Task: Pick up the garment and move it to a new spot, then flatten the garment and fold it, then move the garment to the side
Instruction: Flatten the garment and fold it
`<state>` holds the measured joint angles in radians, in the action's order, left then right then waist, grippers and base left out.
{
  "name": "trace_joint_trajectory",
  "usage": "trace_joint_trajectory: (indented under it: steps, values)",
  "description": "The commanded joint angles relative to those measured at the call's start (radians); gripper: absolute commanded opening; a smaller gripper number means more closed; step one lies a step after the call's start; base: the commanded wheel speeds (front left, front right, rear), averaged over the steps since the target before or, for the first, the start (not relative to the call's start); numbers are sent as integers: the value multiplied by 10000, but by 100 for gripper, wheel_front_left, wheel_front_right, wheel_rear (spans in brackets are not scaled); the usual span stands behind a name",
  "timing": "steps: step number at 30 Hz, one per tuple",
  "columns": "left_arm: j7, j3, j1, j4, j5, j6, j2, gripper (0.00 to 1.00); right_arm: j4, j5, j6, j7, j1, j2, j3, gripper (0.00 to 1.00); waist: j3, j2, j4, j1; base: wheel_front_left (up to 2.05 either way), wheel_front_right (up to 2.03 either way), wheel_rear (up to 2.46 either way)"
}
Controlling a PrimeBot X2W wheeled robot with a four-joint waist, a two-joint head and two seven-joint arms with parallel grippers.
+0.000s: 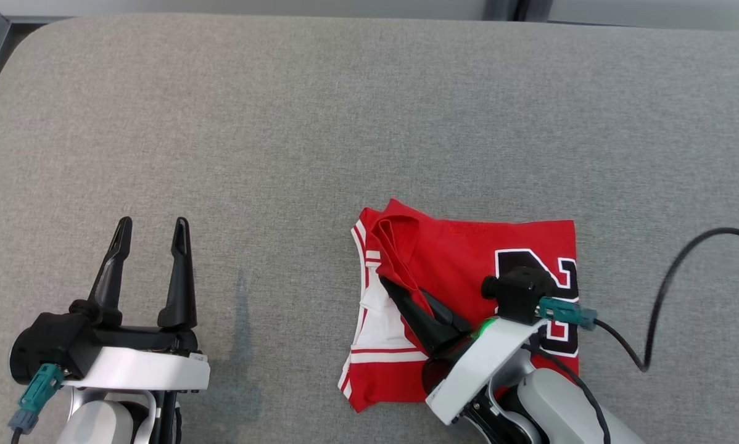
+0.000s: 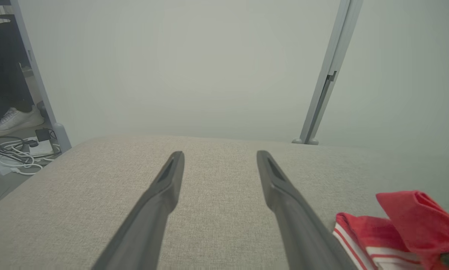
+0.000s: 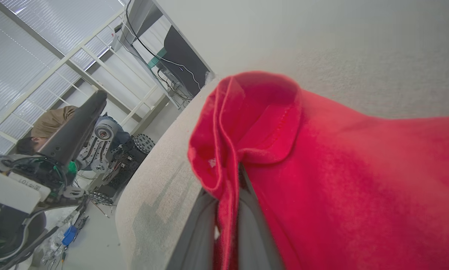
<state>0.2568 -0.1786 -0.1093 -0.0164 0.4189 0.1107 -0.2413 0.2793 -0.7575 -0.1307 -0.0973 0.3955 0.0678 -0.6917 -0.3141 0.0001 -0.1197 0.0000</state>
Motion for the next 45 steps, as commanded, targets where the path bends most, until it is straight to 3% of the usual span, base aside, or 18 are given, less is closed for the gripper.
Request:
trace_joint_trajectory:
  steps: [1,2,3,4,5,12,16,20,26,34,38,45]
  values:
    - [53,32,-130,31,-63,-34,-29,100,107,-79,-1,-89,149,37,-60,0,-46,-1,-31,0,0,0,0]
    - [60,35,-144,47,-72,-40,-3,100,217,-126,-1,-167,223,35,-131,14,-66,-1,-35,0,0,0,0]
    - [69,43,-163,64,-73,-49,20,100,325,-170,-2,-245,306,40,-192,46,-86,-1,-37,0,0,0,0]
    - [74,52,-181,77,-74,-48,33,100,411,-196,-1,-330,370,67,-256,96,-101,-1,-31,0,0,0,0]
    - [68,72,-190,89,-79,-38,37,100,462,-181,-1,-422,456,123,-348,100,-104,-1,-18,0,0,0,0]
    - [86,140,-120,120,-161,-65,67,100,161,130,-1,-1042,820,540,-797,100,31,-1,146,0,0,0,0]
    - [83,165,-48,128,-187,-66,55,100,-317,450,-1,-1297,807,848,-523,100,139,-1,252,0,0,0,0]
    - [86,213,88,123,-200,-4,34,100,-817,907,-1,-1527,512,1158,611,100,279,-1,387,0,0,0,0]
    - [70,238,245,100,-152,52,-23,100,-1236,2136,-1,-1611,-374,1593,3234,100,546,-1,581,0,0,0,0]
    - [-86,200,409,-6,-79,54,-167,100,-1961,3624,-1,-1134,-2004,1893,6227,100,825,-1,834,0,0,0,0]
    - [-155,188,598,-33,-133,115,-238,100,-2424,4040,-1,-781,-2589,1682,6958,100,988,-1,958,0,0,0,0]
    - [-212,120,1024,-6,-45,5,-391,100,-2873,4437,-1,-372,-3430,1456,7243,100,1618,-1,1054,0,0,0,0]
